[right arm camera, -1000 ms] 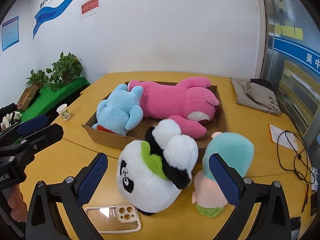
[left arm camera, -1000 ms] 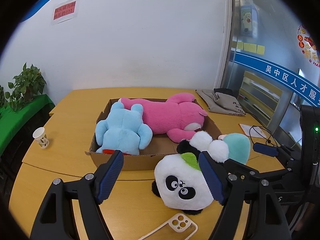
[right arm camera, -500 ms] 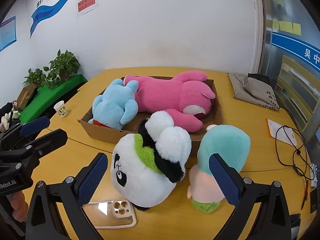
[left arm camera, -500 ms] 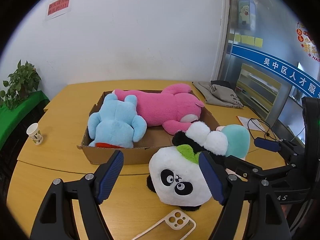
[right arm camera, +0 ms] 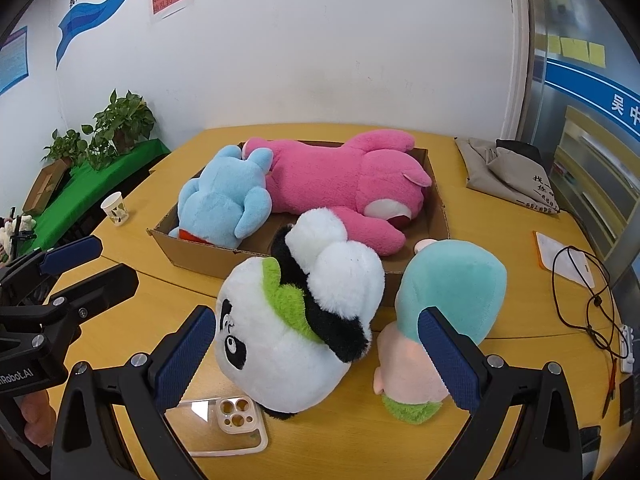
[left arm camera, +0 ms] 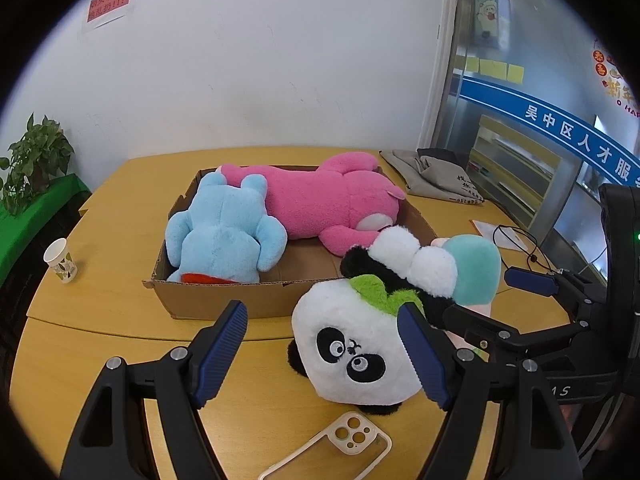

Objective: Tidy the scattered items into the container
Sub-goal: 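Close both grippers on the panda plush and lift it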

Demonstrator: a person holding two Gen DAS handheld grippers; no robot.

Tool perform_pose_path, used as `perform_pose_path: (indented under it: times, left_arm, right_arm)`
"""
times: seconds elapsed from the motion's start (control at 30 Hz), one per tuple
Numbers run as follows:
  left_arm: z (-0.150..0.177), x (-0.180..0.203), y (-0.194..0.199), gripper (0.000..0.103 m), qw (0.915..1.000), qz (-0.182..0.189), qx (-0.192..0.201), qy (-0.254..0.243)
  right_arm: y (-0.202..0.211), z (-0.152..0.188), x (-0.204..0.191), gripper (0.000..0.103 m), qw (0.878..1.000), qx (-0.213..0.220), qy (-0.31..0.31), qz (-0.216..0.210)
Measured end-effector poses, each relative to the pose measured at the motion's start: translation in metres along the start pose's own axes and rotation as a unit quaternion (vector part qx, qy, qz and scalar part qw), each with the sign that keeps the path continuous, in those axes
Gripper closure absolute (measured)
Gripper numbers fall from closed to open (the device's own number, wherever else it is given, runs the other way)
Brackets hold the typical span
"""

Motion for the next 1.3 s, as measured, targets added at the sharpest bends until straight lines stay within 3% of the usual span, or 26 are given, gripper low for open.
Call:
perform_pose_path:
  times: [0.33,0.53,0.8,1.0,1.07,1.23,1.3]
  left_arm:
    - [0.002,-0.008,-0.009,0.025,0.9993,0.024,-0.024,0.013]
    - [0.005,-0.025,-0.031,0.025,0.9952,0.055,-0.071,0.040]
    - [0.007,-0.041,-0.079,0.026,0.9803,0.123,-0.135,0.075]
    - [0.014,-0.049,-0.120,0.026,0.9689,0.152,-0.178,0.080]
    - [0.018,-0.052,-0.133,0.026,0.9636,0.168,-0.193,0.079]
    - [0.022,-0.063,-0.158,0.025,0.9445,0.219,-0.222,0.104]
    - [0.023,-0.068,-0.165,0.021,0.9380,0.236,-0.227,0.113]
  right_arm:
    - [-0.005,0.008,0.012,0.000,1.000,-0.002,-0.017,-0.002]
    - [-0.014,0.028,0.029,0.000,0.998,0.000,-0.049,-0.044]
    - [-0.049,0.057,0.007,0.000,0.988,-0.016,-0.040,-0.147]
    - [-0.082,0.067,0.003,0.000,0.972,-0.009,-0.107,-0.207]
    - [-0.094,0.068,0.002,0.000,0.969,-0.012,-0.122,-0.214]
    - [-0.113,0.067,0.001,0.000,0.976,-0.026,-0.121,-0.177]
    - [-0.116,0.067,0.005,0.000,0.974,-0.025,-0.127,-0.185]
Point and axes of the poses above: each gripper's, at about its wrist camera, not at the fingertips, and y roughly against the way its jaws point, x to its right, z to its underside, the point moved 1 cm from there along -y, roughly the way its jaws point, and after that the axes turned 15 degrees about y, right-handed, at the moved point
